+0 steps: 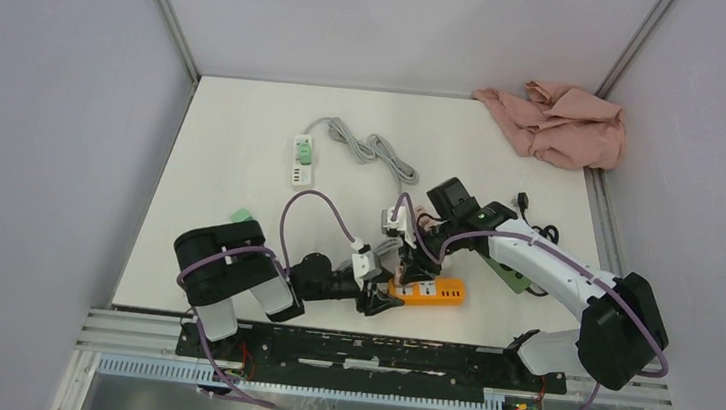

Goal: Pull the plug off the socket
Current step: Remove the plug from the socket.

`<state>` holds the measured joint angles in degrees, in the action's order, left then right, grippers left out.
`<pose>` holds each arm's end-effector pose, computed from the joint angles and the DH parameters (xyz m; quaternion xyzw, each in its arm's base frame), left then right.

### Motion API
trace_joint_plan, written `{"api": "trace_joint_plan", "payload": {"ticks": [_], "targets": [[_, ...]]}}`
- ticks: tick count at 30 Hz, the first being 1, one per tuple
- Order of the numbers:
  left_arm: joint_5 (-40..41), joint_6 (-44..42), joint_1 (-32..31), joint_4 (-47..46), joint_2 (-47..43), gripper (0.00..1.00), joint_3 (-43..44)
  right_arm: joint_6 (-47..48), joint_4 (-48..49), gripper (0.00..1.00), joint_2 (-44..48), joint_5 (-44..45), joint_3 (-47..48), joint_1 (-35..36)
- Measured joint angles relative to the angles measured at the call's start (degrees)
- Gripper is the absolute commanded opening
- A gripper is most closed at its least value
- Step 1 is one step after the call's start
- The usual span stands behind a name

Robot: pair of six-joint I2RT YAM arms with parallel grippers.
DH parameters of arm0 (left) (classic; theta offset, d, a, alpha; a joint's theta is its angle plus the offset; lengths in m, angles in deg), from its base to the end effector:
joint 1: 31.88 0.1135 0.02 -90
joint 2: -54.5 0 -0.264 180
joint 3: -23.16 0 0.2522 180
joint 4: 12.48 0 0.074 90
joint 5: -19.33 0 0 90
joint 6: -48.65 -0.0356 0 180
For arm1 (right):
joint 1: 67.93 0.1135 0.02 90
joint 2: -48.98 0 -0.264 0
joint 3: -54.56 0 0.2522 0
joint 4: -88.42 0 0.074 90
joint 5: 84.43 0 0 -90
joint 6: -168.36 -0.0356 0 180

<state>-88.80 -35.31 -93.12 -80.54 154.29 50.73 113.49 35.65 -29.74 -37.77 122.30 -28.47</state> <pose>0.1103 -0.2240 0.1257 0.4301 0.5912 -0.4686 0.4959 0.1853 0.1842 0.2348 -0.6151 0.6692 0.3673 0.1973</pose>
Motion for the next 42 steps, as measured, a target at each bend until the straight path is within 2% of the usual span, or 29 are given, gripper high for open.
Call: {"api": "trace_joint_plan", "payload": {"ticks": [5, 14, 20, 25, 31, 37, 42], "targets": [[0.1, 0.4, 0.5, -0.4, 0.4, 0.03, 0.7, -1.2, 0.4, 0.0, -0.1, -1.3, 0.0, -3.0], [0.0, 0.4, 0.5, -0.9, -0.9, 0.03, -0.6, 6.3, -1.6, 0.0, 0.3, -4.4, -0.2, -2.1], [-1.2, 0.5, 0.5, 0.4, 0.1, 0.03, -0.1, 2.7, -0.7, 0.0, 0.0, -0.7, -0.2, 0.7], [-1.2, 0.6, 0.8, -0.2, 0.8, 0.03, 0.7, 0.6, -0.3, 0.0, 0.0, -1.3, -0.2, -2.4], [-0.4, 0.5, 1.0, -1.4, 0.3, 0.03, 0.3, 3.9, -0.8, 0.0, 0.9, -3.7, -0.4, -3.9], [-0.8, 0.6, 0.7, -0.9, -0.2, 0.03, -0.4, 6.4, -1.2, 0.0, 0.9, -2.6, -0.4, -0.2], [-1.4, 0.8, 0.7, -0.1, 0.6, 0.03, -0.4, 1.8, 0.2, 0.0, -0.3, -0.4, -0.3, 0.8]]}}
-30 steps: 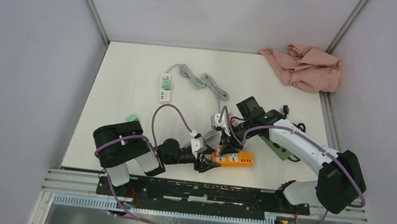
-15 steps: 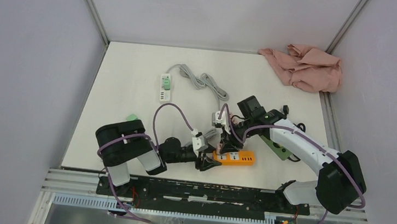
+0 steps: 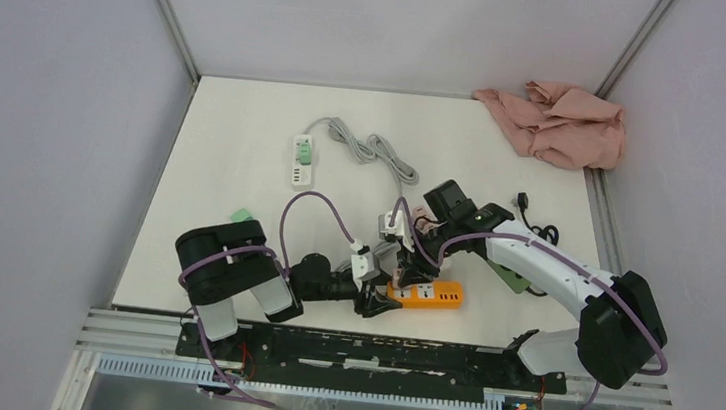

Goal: Pull the plug off the socket
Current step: Remove the plug from the socket.

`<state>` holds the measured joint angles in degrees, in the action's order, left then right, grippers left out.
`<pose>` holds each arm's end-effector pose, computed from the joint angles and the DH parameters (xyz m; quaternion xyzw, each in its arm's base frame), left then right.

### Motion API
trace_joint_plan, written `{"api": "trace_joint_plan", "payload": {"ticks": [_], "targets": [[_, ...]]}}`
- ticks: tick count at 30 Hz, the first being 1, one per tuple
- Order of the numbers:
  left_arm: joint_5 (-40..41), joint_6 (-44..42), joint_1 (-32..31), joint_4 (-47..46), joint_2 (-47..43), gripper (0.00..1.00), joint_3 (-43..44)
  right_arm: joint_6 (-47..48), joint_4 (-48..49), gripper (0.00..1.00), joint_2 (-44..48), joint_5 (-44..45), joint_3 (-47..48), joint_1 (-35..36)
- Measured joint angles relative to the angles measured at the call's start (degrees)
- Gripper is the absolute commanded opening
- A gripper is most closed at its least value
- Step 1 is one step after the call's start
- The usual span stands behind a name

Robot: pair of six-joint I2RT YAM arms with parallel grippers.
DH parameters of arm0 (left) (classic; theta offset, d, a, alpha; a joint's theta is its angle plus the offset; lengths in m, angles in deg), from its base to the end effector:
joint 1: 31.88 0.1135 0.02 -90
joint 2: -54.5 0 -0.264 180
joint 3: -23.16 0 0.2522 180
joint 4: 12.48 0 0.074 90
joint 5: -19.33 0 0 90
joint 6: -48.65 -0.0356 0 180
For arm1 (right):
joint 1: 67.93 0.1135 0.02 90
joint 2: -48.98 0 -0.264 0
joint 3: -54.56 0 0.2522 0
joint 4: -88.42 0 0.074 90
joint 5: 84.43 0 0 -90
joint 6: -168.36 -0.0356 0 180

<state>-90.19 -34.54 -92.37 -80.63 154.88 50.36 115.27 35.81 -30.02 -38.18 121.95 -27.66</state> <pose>0.1117 -0.2214 0.1223 0.4303 0.5968 -0.4729 0.4848 0.1825 0.1869 0.2321 -0.6292 0.6552 0.3691 0.1963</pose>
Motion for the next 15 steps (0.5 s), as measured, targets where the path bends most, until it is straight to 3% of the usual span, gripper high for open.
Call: {"api": "trace_joint_plan", "payload": {"ticks": [8, 15], "targets": [[1.1, 0.0, 0.2, -1.4, 0.2, 0.03, 0.2, 2.9, -1.0, 0.0, 0.1, -3.6, 0.0, -4.1], [0.3, 0.1, -0.1, -1.4, 0.5, 0.03, -0.2, 7.6, -3.5, 0.0, -0.3, -1.1, 1.5, 0.7]]}}
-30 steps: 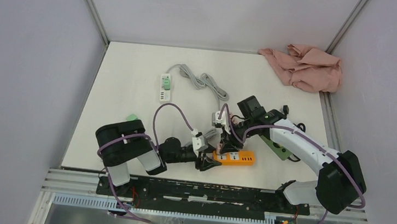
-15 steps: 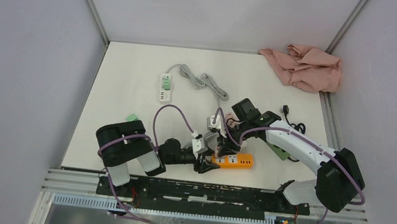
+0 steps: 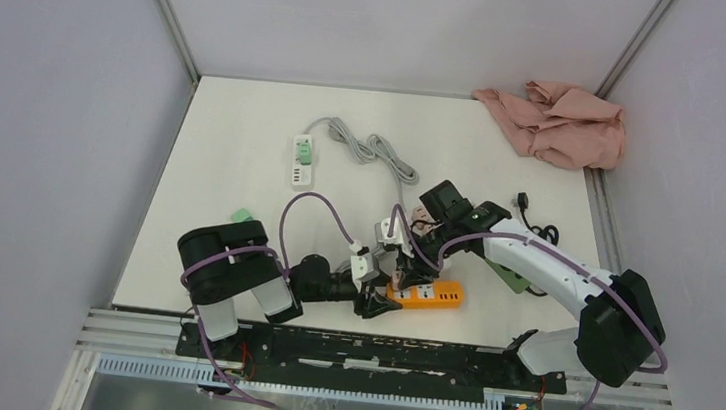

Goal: Pull the plug off the socket
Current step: Remove the plug from the socket.

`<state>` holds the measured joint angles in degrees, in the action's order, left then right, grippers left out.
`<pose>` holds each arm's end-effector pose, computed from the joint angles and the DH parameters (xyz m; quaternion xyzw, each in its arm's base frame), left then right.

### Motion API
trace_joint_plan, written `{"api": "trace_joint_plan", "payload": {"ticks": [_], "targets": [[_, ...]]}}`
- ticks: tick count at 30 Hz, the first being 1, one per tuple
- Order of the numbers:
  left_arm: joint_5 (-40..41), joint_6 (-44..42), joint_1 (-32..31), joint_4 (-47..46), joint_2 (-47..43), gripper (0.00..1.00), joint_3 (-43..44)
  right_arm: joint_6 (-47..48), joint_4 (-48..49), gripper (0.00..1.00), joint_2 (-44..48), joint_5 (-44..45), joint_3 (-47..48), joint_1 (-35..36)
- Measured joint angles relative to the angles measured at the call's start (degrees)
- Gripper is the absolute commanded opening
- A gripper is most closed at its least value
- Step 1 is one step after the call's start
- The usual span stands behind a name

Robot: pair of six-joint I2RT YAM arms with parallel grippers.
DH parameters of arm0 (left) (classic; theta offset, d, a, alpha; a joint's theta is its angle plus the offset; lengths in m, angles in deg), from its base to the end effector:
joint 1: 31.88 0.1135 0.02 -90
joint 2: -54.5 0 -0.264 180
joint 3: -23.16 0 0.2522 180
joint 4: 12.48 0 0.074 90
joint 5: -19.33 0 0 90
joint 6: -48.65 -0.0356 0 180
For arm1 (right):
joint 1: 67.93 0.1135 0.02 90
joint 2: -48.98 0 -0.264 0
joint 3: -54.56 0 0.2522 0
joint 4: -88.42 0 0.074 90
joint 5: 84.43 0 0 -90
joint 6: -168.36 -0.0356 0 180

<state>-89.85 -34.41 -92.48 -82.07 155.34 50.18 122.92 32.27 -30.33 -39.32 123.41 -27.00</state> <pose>0.1112 -0.2212 0.1226 0.4273 0.5935 -0.4745 0.4899 0.1788 0.1883 0.2361 -0.6711 0.6121 0.3677 0.1991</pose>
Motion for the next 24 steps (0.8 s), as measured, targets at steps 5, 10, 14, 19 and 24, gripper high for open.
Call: {"api": "trace_joint_plan", "payload": {"ticks": [5, 10, 14, 19, 24], "targets": [[0.1, 0.3, 0.0, 0.1, 0.9, 0.03, -0.1, -2.8, 0.3, 0.0, -1.7, 1.7, 0.7, 0.3], [1.3, 0.2, 0.2, 0.5, 0.9, 0.03, -0.3, -3.7, -0.6, 0.0, -1.7, -0.3, 2.2, -3.9], [1.8, 0.2, 0.2, 0.9, 0.9, 0.03, -0.5, -1.3, -3.1, 0.0, -1.4, -2.7, 2.2, -4.9], [2.7, 0.2, 0.2, 0.9, 0.9, 0.06, -0.5, -0.1, -6.5, 0.0, -1.6, -6.6, 2.9, -2.2], [4.3, 0.2, 0.2, 0.4, 2.2, 0.57, -0.4, 0.6, -10.8, 0.0, -3.6, -8.0, 8.3, -5.9]]}}
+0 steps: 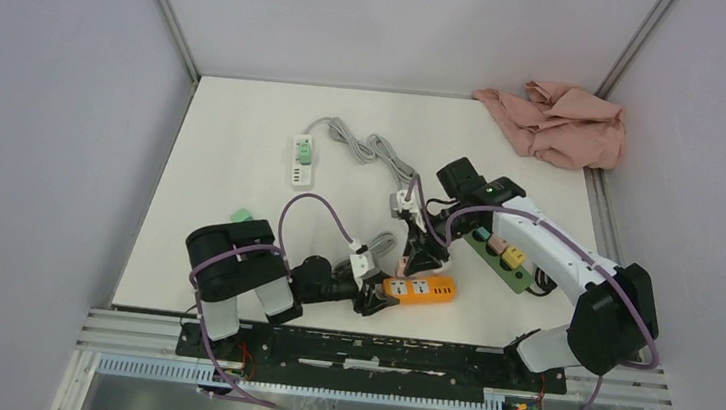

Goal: Pull the plug off the socket
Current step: Remove the plug from the socket, then place the plug at the center of the board.

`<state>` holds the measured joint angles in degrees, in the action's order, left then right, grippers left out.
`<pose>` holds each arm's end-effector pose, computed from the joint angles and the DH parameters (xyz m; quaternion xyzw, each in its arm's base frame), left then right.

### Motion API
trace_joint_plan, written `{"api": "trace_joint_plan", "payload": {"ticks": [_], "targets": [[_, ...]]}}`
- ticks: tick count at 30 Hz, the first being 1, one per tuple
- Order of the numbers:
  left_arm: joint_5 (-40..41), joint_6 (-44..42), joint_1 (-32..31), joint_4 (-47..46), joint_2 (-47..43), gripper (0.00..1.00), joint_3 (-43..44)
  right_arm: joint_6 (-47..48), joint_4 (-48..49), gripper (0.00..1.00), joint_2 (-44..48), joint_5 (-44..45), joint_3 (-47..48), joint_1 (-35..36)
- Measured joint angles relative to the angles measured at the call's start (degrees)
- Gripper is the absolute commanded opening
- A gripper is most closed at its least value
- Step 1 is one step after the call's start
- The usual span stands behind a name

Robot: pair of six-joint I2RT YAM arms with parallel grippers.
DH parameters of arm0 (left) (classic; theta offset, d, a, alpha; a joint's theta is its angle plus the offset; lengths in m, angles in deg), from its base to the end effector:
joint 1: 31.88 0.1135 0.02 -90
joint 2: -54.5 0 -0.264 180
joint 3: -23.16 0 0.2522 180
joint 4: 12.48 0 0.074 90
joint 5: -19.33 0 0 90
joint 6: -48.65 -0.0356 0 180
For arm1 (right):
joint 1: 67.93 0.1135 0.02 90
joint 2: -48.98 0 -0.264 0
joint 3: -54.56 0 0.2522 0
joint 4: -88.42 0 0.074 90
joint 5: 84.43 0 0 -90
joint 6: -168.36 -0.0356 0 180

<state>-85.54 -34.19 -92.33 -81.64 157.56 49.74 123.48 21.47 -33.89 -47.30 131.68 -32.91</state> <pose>0.1134 -0.2186 0.1116 0.4103 0.6271 -0.4451 0.4902 0.2020 0.1762 0.2590 -0.6211 0.6343 0.4266 0.1729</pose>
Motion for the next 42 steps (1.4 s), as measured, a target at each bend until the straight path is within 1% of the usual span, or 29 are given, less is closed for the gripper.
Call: {"api": "trace_joint_plan", "payload": {"ticks": [2, 4, 10, 16, 20, 24, 26, 29, 32, 35, 38, 42], "targets": [[0.6, 0.0, 0.0, -0.7, 0.7, 0.68, 0.0, -0.3, -0.5, 0.01, -0.1, -1.0, 0.7, -2.7], [1.5, 0.1, 0.0, -1.3, 1.1, 0.75, 0.0, -1.0, -1.0, 0.01, -0.2, -1.8, 0.7, -5.0], [4.0, 0.9, 0.0, -1.4, 0.0, 0.82, -0.1, -3.7, -1.8, 0.01, -1.4, -5.4, 0.8, -7.4], [6.0, 2.6, 0.0, 1.6, -7.2, 0.83, -0.7, -5.3, -2.0, 0.01, -2.1, -8.6, 1.2, -8.9], [6.6, 3.7, 0.0, 8.1, -14.1, 0.84, -0.8, -6.6, -1.9, 0.02, -2.1, -10.6, 1.2, -10.0], [8.5, 5.6, 0.0, 16.7, -23.3, 0.84, -0.9, -9.6, -0.6, 0.02, -2.1, -12.6, 1.2, -10.9], [10.3, 7.0, 0.0, 21.2, -28.5, 0.89, -0.9, -11.4, 0.5, 0.02, -2.1, -13.6, 1.2, -11.2], [13.6, 9.6, 0.0, 28.9, -35.8, 1.0, -0.8, -14.4, 2.6, 0.02, -2.1, -15.1, 1.1, -11.6], [17.1, 13.0, 0.3, 35.9, -42.4, 0.99, -0.8, -18.1, 5.7, 0.02, -2.1, -16.7, 0.5, -11.9], [19.9, 16.4, 0.7, 41.7, -48.4, 0.99, -0.8, -23.7, 10.3, 0.02, -2.1, -18.0, -0.9, -12.3], [21.0, 19.8, 1.4, 45.6, -52.7, 1.0, -0.8, -33.0, 16.8, 0.02, -2.1, -18.7, -3.1, -12.7], [21.7, 23.8, 3.0, 50.6, -55.2, 0.99, 0.5, -41.5, 21.8, 0.02, -2.1, -18.9, -3.5, -13.0]]}}
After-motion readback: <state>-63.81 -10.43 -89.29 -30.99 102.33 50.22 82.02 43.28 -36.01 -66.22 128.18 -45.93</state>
